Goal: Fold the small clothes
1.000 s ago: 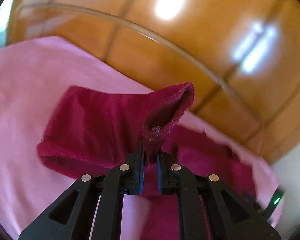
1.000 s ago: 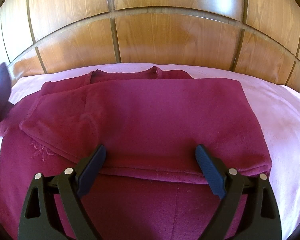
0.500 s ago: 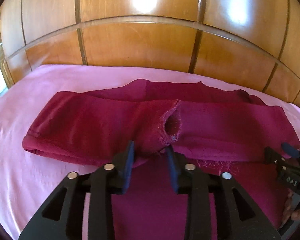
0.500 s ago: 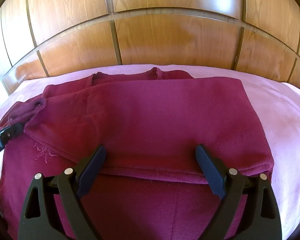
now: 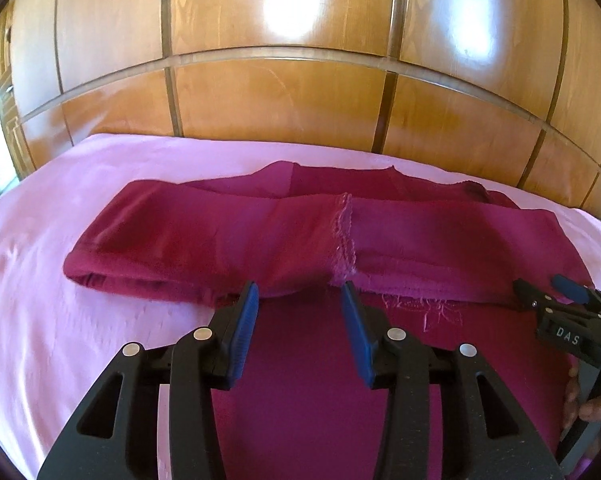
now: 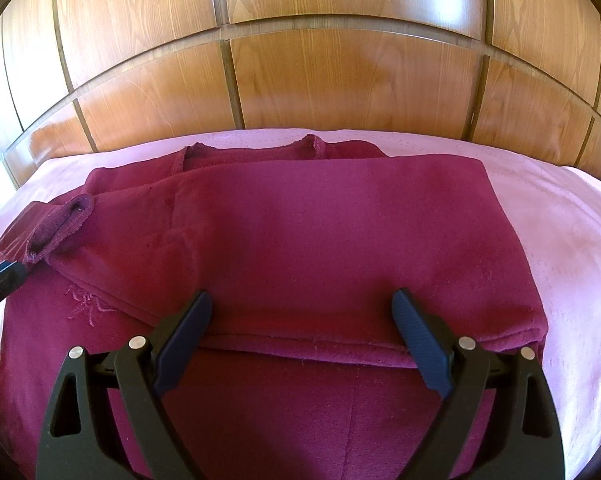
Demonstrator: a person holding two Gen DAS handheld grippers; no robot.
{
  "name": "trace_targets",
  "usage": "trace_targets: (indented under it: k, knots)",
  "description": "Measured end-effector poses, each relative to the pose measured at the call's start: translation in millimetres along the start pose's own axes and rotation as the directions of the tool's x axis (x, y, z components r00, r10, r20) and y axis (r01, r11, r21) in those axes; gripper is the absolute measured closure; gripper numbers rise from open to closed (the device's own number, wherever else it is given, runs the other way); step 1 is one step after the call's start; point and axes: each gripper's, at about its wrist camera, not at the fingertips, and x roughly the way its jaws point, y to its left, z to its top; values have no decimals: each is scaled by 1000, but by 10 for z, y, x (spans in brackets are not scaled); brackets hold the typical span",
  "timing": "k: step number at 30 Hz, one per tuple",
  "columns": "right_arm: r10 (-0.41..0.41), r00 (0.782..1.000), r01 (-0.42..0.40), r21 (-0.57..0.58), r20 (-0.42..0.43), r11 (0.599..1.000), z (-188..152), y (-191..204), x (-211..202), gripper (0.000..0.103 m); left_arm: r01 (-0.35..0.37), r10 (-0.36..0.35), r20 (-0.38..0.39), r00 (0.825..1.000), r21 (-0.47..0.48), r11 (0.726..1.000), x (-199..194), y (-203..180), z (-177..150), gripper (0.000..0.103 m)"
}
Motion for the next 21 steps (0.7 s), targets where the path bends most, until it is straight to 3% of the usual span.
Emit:
trace_targets:
  k: [6,11,14,17,19,21]
  knots:
    - [0,1000,0,0,0,1000,-3,3,3,12,3,-3,-4,1000,-36,999,-17,72,-87,50]
    - [-1,1000,1,-1,0,1000,-5,7,6,12,1,-4,-21,1000,-139,990,27,254,-189,50]
    - [-2,1000,2,-2,-1,1000,-7,12,7,12,-6,-3,-38,999,-242,970,76,442,-269,50]
    - [-2,1000,2,-4,-12,1000,15,10,-2,12,51,-65,-27,998,-356,933,100,655,-330,50]
    - [16,999,-15,21,-28,1000,74,-1,-42,18,71,-79,-5,997,-379,923,89,701,-363,49]
    - [97,995,-95,58,-34,994,138,32,-114,30,84,-91,2,996,-387,918,92,712,-378,48]
